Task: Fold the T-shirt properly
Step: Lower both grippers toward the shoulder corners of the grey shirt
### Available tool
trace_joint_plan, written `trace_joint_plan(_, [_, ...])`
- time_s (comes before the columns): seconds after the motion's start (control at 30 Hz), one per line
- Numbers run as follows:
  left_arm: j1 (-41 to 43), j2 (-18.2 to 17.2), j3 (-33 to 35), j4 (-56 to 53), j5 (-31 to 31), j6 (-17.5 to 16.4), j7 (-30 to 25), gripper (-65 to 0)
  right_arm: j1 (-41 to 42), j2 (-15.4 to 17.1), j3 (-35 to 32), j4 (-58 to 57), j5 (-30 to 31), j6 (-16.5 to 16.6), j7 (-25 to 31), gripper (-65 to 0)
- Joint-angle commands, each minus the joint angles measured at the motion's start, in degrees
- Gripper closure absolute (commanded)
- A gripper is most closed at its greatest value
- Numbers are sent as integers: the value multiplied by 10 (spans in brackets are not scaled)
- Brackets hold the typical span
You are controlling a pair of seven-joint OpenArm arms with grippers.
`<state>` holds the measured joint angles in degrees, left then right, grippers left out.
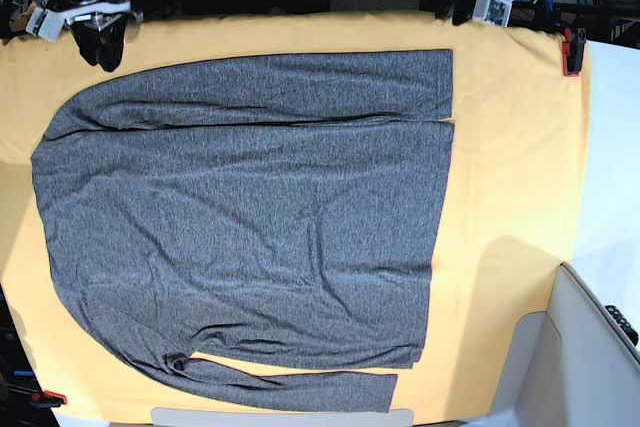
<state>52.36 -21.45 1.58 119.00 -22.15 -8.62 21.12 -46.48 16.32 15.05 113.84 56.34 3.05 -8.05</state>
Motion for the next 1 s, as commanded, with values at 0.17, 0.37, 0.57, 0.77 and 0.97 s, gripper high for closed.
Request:
trace_joint_plan(0.17, [-26, 1, 13, 7, -3, -1, 9, -181, 49, 6, 13, -32, 170, 6, -33, -220])
trace_joint_plan(0.37, [-69, 2, 13, 7, -3, -1, 64, -181, 50, -5, 70, -39, 279, 0, -32, -220])
trace_joint_plan(0.57, [-90, 3, 22, 6, -3, -1, 78, -181, 51, -13, 101, -40, 287, -87, -31, -220])
trace_joint_plan(0.77, [-120, 3, 53, 6, -3, -1, 117, -181, 76, -14, 101, -56, 287, -162, -30, -219])
trace_joint_plan(0.97, [-139, 3, 63, 6, -3, -1, 133, -181, 127, -15, 92, -91, 287, -160, -33, -218])
